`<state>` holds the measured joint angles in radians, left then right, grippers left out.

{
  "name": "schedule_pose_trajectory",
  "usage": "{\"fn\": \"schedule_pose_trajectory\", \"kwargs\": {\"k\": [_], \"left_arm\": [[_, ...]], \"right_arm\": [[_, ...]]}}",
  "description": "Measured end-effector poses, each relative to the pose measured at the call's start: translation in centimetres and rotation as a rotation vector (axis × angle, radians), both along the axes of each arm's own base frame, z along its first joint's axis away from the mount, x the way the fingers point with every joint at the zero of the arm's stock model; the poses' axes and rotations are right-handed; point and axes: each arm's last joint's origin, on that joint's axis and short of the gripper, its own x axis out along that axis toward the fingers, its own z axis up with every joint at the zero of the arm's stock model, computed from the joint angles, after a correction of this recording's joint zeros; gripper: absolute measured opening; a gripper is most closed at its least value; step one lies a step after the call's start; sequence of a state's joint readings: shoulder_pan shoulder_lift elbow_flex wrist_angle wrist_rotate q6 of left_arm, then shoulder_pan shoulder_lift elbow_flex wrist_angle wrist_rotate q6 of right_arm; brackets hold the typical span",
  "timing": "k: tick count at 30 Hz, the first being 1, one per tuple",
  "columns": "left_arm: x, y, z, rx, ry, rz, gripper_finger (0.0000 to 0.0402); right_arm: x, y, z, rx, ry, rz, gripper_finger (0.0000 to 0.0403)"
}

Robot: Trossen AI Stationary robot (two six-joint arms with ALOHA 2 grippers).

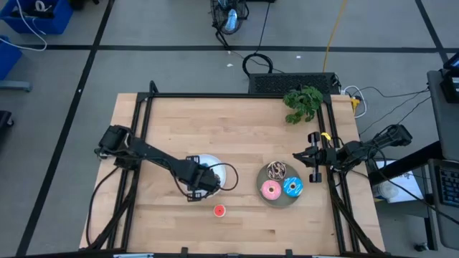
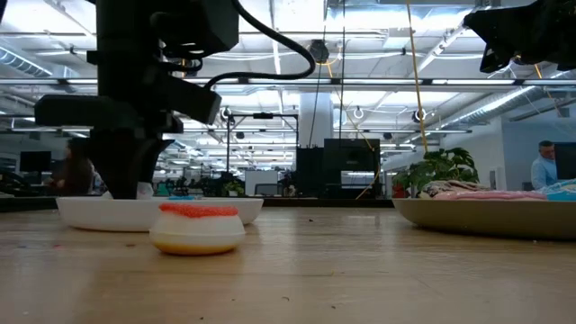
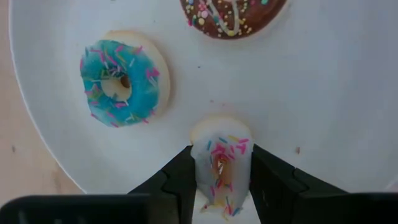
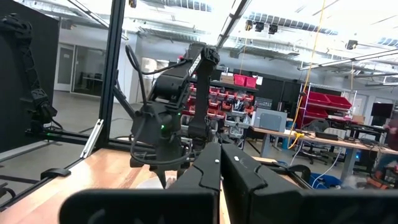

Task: Pick & Place donuts
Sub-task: Put the small white donut on the white plate, then put the small orange donut on the white plate

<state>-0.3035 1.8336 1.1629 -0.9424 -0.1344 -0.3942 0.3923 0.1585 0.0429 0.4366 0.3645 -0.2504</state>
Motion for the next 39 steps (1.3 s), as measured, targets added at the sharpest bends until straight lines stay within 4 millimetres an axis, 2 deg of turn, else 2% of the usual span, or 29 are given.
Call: {"fn": "schedule_pose_trajectory", "kwargs": {"k": [6,16,20,23,26,34,39], "left_arm": [[0.0,0.1,0.0,0.006,-0.004,0.009,0.0166],[-0.5,0.0,0.0,0.047,0.041,-0.005,0.0298],[-0.6,-0.3,0.1,0.055,0.041,-0.053,0.0329],[-0.6,-0.3,0.1,0.064,0.040,-0.052,0.0334],[-0.3,-0.4,1.0,0.055,0.007,-0.051,0.0329],[2.7,-2.4,5.8,-0.012,-0.203,-0.079,0.0302],[3.8,-3.8,8.3,-0.038,-0.304,-0.088,0.0287]], "right_arm": [[0.0,0.0,0.0,0.000,0.000,0.000,0.0000],[0.0,0.0,0.0,0.000,0.001,0.000,0.0000],[0.0,0.0,0.0,0.000,0.001,0.000,0.0000],[0.0,0.0,0.0,0.000,0.001,0.000,0.0000],[0.0,0.0,0.0,0.000,0.001,0.000,0.0000],[0.0,0.0,0.0,-0.004,0.000,-0.001,0.0000],[0.0,0.0,0.0,-0.004,0.000,-0.001,0.0000]]}}
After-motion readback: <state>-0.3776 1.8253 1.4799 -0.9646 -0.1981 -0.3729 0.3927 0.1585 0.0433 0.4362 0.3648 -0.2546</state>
